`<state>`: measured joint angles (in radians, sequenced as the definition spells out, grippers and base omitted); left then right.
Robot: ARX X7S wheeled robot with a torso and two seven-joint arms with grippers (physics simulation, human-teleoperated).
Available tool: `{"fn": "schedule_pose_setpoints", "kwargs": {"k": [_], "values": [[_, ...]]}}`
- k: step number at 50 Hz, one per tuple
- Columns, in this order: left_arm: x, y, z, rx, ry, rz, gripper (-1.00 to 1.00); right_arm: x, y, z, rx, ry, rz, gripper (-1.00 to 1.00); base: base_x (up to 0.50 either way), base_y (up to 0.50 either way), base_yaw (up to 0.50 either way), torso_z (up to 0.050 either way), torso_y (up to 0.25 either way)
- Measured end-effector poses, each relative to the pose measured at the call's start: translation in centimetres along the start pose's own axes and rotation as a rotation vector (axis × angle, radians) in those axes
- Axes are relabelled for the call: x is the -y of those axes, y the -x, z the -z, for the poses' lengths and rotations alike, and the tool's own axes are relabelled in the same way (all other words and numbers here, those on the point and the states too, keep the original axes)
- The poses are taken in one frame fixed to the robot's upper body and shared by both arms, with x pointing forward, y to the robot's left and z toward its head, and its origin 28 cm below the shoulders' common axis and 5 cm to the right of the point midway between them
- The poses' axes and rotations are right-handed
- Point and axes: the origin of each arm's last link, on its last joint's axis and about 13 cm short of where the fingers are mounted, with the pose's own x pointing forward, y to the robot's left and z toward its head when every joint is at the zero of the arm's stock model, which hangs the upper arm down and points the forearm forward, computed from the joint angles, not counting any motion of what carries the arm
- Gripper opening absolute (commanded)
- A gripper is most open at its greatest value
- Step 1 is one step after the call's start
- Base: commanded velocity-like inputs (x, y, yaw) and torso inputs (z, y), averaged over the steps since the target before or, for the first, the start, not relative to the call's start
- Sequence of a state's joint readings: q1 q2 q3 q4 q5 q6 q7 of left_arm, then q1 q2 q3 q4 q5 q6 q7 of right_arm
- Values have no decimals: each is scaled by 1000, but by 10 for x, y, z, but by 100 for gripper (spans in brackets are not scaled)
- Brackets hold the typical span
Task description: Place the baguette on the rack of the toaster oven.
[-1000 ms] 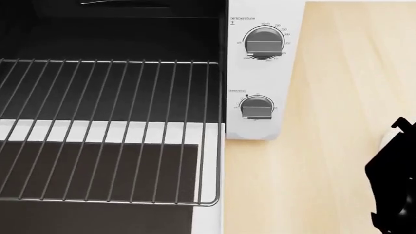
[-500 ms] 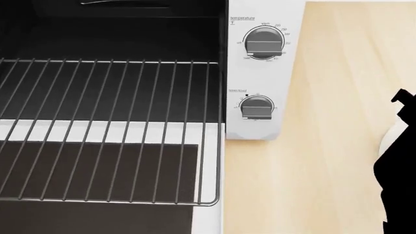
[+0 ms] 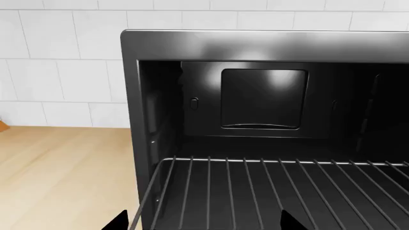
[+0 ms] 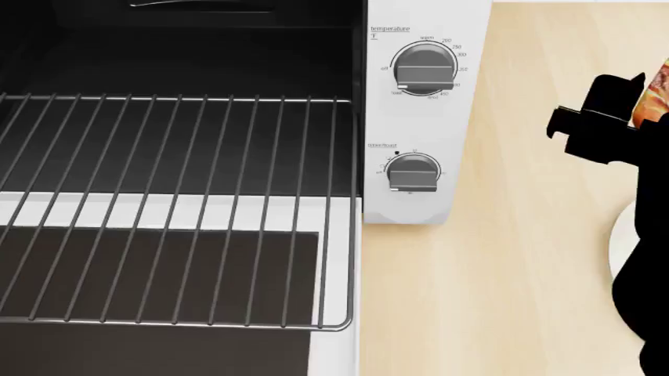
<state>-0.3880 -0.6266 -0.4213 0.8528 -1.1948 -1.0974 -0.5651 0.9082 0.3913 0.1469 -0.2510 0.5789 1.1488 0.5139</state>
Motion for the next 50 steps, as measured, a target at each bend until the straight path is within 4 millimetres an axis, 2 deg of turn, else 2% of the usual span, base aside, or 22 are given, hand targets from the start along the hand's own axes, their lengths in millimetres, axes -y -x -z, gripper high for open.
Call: {"fn": "schedule_pose_setpoints", "kwargs": {"k": [18,27,42,50], "values": [[0,0,2,0,15,3,100,21,48,-15,17,217,-246,-100,0,0,0,0,0],[0,0,2,21,41,7,100,32,70,-21,1,281,-310,-100,0,0,0,0,0],[-2,0,2,51,62,13,100,40,90,-21,-51,339,-380,-100,0,0,0,0,0],[-2,1,1,60,70,17,100,41,94,-20,-66,349,-401,-100,0,0,0,0,240]]}}
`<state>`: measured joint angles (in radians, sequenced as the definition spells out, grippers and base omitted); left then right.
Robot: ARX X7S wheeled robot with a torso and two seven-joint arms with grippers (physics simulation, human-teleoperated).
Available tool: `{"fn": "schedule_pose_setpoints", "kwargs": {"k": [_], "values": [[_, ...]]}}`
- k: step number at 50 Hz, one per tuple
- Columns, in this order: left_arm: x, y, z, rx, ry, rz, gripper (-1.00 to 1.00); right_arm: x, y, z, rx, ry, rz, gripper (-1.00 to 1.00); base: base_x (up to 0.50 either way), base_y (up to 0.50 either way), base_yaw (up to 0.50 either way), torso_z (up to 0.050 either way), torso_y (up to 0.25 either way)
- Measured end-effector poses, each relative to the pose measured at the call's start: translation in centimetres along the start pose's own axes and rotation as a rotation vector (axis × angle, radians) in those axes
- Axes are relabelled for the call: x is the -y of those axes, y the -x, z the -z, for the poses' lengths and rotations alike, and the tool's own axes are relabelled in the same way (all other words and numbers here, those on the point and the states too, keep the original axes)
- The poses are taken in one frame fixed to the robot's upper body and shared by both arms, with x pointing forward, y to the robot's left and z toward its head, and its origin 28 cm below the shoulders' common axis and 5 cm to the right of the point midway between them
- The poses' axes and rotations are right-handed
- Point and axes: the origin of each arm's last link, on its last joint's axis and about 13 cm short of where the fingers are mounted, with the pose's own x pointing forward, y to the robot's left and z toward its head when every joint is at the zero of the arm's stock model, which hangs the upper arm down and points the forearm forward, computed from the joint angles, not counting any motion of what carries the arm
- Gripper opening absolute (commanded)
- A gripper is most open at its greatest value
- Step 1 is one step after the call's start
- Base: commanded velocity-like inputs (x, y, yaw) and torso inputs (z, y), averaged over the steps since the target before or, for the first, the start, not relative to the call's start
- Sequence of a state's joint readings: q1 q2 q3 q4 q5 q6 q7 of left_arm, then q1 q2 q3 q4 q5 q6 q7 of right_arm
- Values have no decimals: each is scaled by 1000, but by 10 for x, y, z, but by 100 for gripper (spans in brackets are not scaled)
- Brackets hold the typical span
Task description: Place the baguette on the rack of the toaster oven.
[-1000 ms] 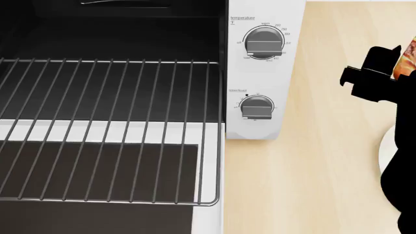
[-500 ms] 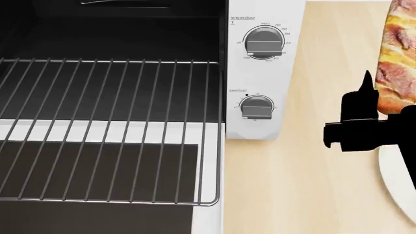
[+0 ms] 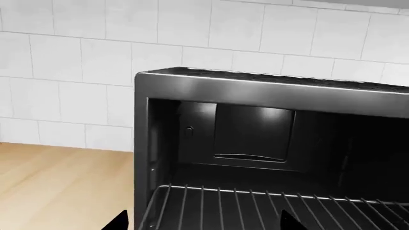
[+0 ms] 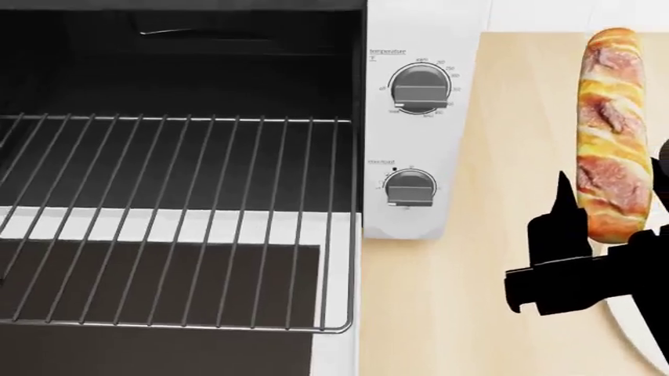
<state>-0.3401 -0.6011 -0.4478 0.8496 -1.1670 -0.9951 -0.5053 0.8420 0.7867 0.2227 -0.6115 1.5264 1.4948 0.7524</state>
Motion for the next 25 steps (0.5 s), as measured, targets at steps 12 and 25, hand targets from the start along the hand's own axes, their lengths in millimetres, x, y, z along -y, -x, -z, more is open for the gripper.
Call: {"fn": "schedule_pose_setpoints", "kwargs": {"k": [12,25], "values": [[1,0,-1,10,3,4,100,-2,3,1,-7,2,-13,-100,2,0,0,0,250],[1,0,-1,10,4,5,100,-3,3,3,-18,5,-31,-100,0,0,0,0,250]]}}
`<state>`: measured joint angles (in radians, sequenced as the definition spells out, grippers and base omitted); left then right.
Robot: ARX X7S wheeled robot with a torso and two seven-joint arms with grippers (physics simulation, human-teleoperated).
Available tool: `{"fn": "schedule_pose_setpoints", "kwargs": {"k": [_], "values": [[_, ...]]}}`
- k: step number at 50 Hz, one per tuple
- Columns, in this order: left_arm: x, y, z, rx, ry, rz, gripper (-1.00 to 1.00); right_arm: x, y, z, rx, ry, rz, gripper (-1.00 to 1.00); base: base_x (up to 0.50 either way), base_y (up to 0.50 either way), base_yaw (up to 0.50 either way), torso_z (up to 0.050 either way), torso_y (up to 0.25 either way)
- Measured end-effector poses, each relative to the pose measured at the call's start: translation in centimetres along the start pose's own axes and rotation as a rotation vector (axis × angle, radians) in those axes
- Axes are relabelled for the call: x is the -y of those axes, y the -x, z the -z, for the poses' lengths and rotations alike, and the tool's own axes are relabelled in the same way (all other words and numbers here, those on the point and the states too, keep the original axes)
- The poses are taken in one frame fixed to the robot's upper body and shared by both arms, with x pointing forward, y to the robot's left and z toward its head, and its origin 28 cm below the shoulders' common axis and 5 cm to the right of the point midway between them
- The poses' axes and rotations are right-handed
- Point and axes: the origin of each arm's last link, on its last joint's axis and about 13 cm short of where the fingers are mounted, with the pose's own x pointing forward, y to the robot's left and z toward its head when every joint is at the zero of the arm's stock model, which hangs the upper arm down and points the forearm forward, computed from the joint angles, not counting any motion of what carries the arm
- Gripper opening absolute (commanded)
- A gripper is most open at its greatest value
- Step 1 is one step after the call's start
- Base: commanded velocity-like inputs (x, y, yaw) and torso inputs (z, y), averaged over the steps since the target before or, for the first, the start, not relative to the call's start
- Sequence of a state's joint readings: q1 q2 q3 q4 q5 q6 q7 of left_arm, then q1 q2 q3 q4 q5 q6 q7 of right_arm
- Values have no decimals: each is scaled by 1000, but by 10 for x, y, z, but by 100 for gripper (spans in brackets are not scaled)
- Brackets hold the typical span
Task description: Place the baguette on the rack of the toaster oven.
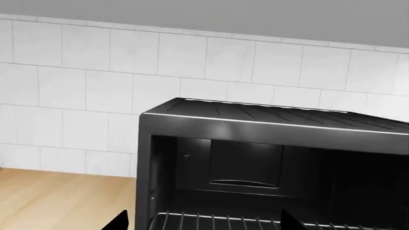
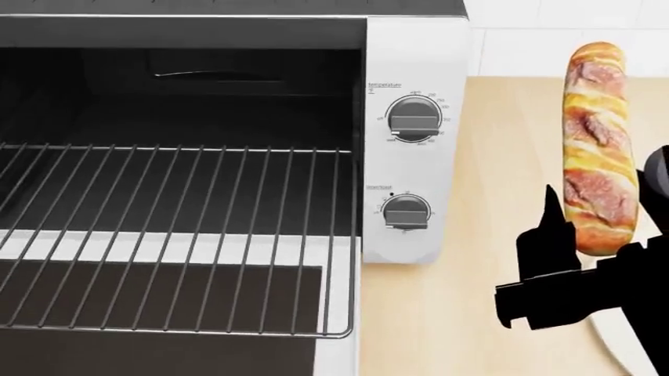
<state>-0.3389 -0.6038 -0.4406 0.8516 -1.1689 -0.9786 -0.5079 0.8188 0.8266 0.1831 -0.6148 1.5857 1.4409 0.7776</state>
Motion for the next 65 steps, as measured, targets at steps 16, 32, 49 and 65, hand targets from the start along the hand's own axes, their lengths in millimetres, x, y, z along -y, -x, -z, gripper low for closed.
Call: {"fn": "schedule_pose_setpoints", "kwargs": {"k": [16,32,49,65], "values": [[0,0,-1,5,8,-9,100,-7,6,-15,10,-15,-100,-100,0,0,0,0,49],[1,0,0,-1,7,-6,100,-21,27,-30,40,-43,-294,-100,0,0,0,0,0],[-1,0,-3,12,10,-24,100,-35,17,-45,3,-55,-469,-100,0,0,0,0,0],[-3,1,-5,21,11,-39,100,-58,-2,-59,-27,-48,-606,-100,0,0,0,0,0]]}}
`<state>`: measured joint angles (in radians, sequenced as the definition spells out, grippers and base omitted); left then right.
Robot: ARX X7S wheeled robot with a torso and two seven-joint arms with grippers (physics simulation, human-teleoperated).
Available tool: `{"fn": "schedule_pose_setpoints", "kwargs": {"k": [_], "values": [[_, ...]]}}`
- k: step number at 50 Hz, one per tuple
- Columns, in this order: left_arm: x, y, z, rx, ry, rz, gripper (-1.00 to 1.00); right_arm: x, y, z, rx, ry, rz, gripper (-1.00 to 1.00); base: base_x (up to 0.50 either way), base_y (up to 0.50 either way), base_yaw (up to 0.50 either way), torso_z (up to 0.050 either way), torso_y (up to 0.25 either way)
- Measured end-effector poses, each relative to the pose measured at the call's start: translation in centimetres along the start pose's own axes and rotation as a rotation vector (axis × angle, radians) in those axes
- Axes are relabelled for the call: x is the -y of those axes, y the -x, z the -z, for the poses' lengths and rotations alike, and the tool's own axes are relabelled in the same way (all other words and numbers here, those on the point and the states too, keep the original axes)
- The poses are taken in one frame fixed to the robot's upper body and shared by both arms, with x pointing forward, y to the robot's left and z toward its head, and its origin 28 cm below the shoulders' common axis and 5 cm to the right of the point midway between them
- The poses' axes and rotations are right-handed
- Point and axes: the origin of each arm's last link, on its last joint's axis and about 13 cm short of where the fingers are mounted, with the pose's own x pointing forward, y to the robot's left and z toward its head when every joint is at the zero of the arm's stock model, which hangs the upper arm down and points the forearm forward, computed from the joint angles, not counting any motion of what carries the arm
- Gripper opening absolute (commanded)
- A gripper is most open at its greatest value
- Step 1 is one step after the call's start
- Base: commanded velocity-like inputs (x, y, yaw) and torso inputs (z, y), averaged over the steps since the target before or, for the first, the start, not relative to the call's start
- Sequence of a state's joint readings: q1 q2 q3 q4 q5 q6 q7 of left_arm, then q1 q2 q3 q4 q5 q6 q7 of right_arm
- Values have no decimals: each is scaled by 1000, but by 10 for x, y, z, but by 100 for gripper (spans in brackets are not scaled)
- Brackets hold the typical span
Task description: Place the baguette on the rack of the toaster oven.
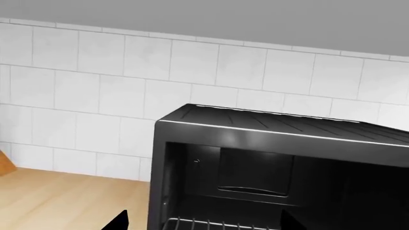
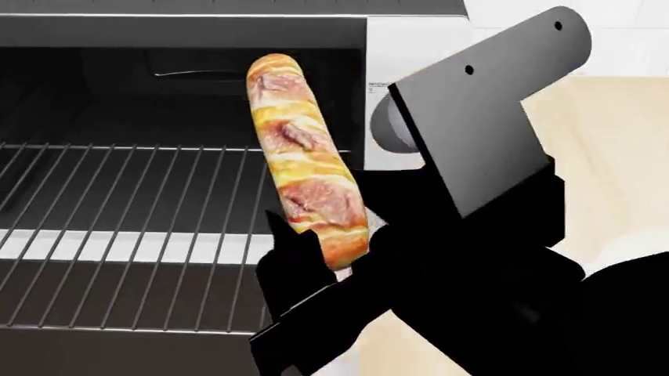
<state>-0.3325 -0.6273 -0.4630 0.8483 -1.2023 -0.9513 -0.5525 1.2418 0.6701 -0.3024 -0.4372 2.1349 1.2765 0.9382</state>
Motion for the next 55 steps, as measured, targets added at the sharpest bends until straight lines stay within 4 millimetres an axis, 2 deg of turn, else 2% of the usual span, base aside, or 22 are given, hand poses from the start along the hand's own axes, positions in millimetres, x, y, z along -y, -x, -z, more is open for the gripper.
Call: {"fn": "schedule_pose_setpoints", "kwargs": {"k": [37,55], "values": [[-1,1,-1,-5,4,-2,100,-1,-63,-15,-106,-32,-150,-100,0,0,0,0,0],[-2,1,-1,-7,12,-9,100,0,-84,-12,-146,-56,-168,-100,0,0,0,0,0]]}}
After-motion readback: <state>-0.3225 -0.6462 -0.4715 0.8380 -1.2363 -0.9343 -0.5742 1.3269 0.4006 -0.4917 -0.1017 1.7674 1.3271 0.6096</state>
